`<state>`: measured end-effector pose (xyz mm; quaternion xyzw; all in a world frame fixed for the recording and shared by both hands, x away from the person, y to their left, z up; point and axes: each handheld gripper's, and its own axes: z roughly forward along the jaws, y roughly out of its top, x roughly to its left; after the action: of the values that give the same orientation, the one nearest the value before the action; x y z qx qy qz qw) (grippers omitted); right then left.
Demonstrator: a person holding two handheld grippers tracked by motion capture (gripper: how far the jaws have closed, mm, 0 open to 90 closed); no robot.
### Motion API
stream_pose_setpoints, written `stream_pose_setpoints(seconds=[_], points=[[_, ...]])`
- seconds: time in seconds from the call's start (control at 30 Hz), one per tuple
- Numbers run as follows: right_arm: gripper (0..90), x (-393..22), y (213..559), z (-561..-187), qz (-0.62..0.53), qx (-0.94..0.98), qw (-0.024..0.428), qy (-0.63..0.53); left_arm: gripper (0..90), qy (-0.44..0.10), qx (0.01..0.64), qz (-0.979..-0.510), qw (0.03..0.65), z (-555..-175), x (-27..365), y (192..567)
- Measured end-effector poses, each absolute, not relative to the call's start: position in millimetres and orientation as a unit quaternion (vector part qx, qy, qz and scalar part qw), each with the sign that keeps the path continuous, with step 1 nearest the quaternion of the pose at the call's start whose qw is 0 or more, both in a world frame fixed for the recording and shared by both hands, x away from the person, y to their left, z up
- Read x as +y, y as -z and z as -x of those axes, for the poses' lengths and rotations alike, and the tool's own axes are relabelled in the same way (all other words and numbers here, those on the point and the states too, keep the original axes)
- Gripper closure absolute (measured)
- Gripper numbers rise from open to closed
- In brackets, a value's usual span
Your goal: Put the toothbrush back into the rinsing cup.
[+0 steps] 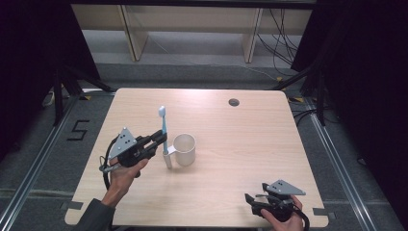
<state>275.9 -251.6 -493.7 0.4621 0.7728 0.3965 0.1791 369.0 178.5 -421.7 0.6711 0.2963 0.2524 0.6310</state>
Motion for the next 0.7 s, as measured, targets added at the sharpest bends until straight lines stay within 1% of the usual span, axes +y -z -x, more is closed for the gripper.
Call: stream_pose_setpoints(seconds=[0.2,0.27,0.37,0.5,0.7], points=[[24.3,-251,494,-276,-0.464,0.773,0.173,-0.397,78.5,-0.256,0.295,-0.667,0.635,-367,180,426],[24.3,-252,494,-276,-0.462,0.773,0.181,-0.396,78.4,-0.255,0.300,-0.666,0.634,-367,180,428],[24.3,-251,494,-275,-0.469,0.772,0.169,-0.395,78.4,-0.257,0.299,-0.665,0.634,-367,180,430],[24.3,-251,494,-276,-0.465,0.773,0.173,-0.396,78.4,-0.258,0.297,-0.667,0.632,-368,180,433],[24.3,-250,494,-275,-0.468,0.772,0.167,-0.396,78.4,-0.254,0.297,-0.666,0.635,-370,180,438]])
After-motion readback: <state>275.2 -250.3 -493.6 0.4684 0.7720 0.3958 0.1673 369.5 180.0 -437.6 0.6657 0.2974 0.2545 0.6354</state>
